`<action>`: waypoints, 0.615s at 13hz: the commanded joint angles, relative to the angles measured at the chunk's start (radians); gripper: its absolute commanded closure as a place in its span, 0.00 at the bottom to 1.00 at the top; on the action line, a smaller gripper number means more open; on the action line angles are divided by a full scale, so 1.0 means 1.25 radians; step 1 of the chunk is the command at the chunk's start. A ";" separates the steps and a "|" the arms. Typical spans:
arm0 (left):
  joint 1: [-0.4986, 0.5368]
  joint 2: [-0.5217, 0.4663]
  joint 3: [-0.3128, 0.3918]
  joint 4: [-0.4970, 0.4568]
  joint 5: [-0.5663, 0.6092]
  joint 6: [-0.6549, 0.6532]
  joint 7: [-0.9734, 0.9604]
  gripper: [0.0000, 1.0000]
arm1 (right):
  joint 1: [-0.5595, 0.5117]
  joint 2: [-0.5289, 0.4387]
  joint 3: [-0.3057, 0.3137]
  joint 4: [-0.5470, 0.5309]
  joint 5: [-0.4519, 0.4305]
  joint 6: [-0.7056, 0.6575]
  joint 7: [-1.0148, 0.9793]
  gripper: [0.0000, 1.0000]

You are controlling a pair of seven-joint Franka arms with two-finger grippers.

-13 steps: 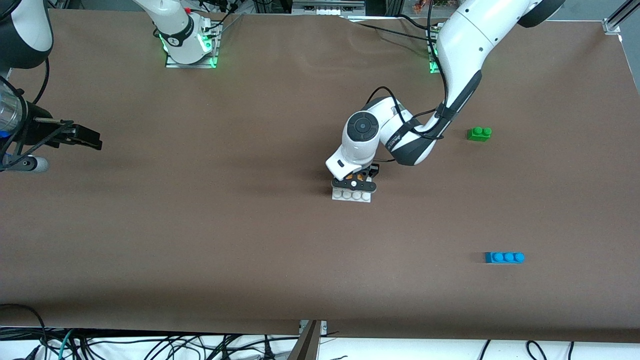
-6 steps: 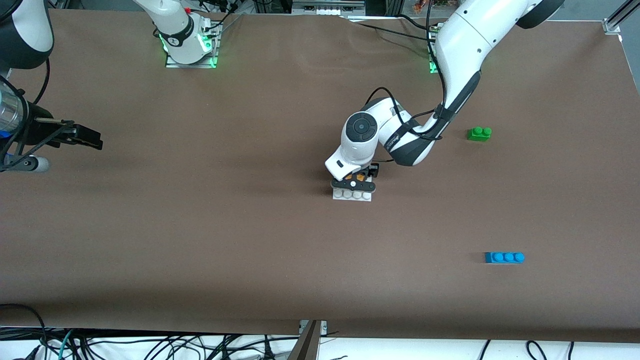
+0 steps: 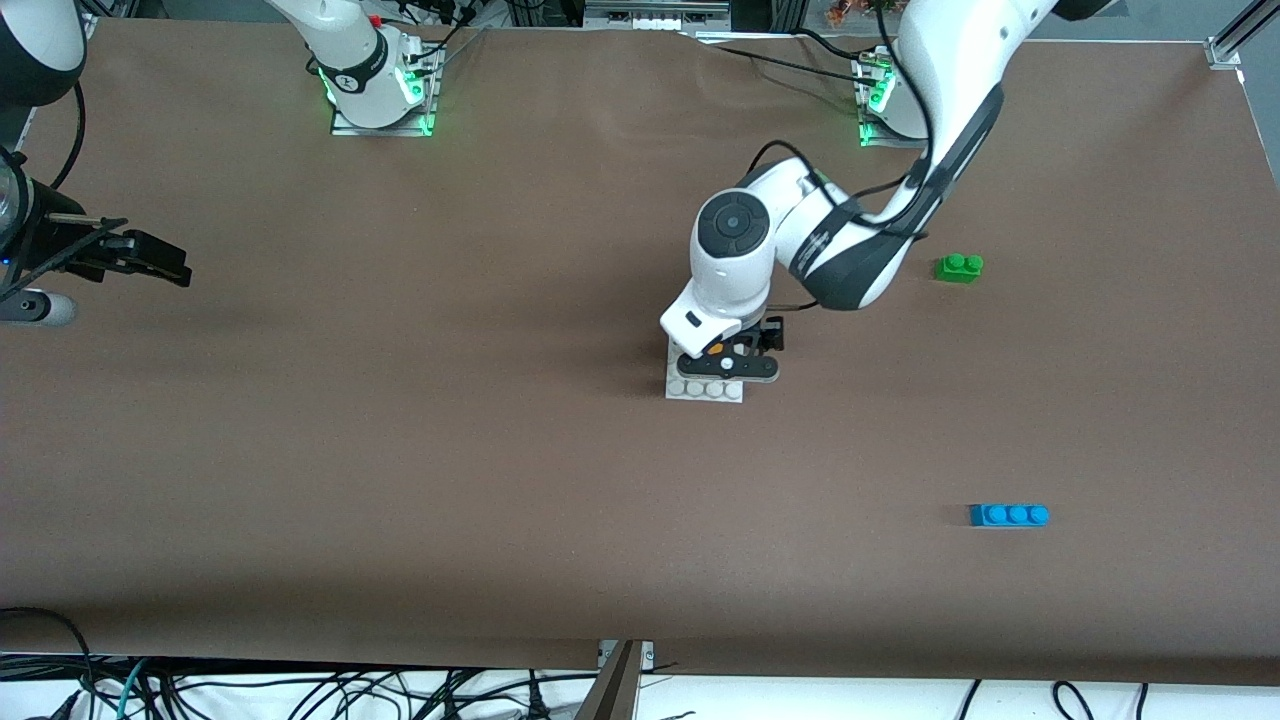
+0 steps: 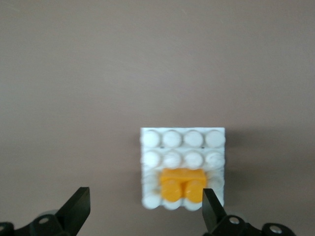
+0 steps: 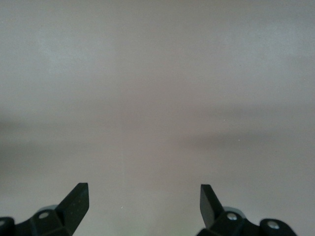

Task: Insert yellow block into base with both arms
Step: 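Open the left gripper and lift it off the yellow block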

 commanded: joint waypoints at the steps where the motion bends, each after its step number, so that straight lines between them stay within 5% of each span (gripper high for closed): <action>1: -0.002 -0.018 -0.003 0.109 0.015 -0.142 -0.002 0.00 | -0.005 -0.010 0.003 -0.002 0.032 -0.006 0.000 0.00; 8: 0.113 -0.054 -0.001 0.239 -0.064 -0.284 0.225 0.00 | -0.003 -0.011 0.008 0.002 0.028 -0.012 -0.002 0.00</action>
